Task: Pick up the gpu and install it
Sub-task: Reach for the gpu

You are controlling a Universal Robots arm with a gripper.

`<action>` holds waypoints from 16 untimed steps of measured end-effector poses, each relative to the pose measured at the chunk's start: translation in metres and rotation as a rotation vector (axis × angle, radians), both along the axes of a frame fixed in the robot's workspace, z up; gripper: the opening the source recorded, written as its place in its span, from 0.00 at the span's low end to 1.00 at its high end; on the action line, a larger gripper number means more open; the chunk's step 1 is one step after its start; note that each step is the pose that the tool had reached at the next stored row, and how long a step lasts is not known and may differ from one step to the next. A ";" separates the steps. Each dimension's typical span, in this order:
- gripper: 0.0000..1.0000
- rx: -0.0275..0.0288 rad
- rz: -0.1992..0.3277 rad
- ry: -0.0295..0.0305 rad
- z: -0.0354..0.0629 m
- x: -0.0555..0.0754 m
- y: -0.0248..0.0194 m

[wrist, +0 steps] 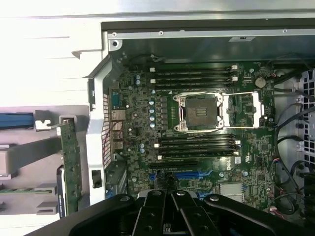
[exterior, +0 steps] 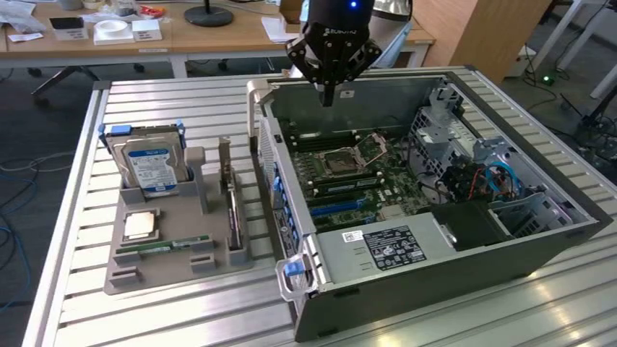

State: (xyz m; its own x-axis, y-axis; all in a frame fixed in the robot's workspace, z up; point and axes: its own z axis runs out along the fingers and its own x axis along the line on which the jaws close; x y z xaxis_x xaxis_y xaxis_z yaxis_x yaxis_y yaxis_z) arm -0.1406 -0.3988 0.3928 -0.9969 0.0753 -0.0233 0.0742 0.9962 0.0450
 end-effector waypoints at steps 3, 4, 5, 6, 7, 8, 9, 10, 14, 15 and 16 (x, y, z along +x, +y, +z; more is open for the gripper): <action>0.11 0.0000 0.000 0.0000 -0.0002 -0.004 0.0000; 0.11 0.0000 0.000 0.0000 -0.0002 -0.005 0.0000; 0.11 0.0001 0.000 -0.0001 -0.0002 -0.007 0.0000; 0.11 0.0000 0.000 -0.0001 -0.0003 -0.008 0.0000; 0.11 0.0000 0.000 0.0000 -0.0003 -0.010 0.0000; 0.11 0.0000 0.000 0.0000 -0.0003 -0.011 0.0000; 0.11 0.0000 0.000 0.0000 -0.0003 -0.012 0.0000; 0.11 0.0000 0.000 0.0000 -0.0003 -0.013 0.0000; 0.11 0.0000 0.000 0.0000 -0.0003 -0.018 0.0000; 0.11 0.0001 0.000 -0.0001 -0.0004 -0.019 0.0000; 0.11 0.0000 0.000 0.0000 -0.0004 -0.019 0.0000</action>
State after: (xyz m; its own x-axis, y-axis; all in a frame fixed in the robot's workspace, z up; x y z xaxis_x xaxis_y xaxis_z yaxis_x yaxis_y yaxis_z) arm -0.1600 -0.3989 0.3924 -0.9969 0.0753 -0.0233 0.0742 0.9962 0.0451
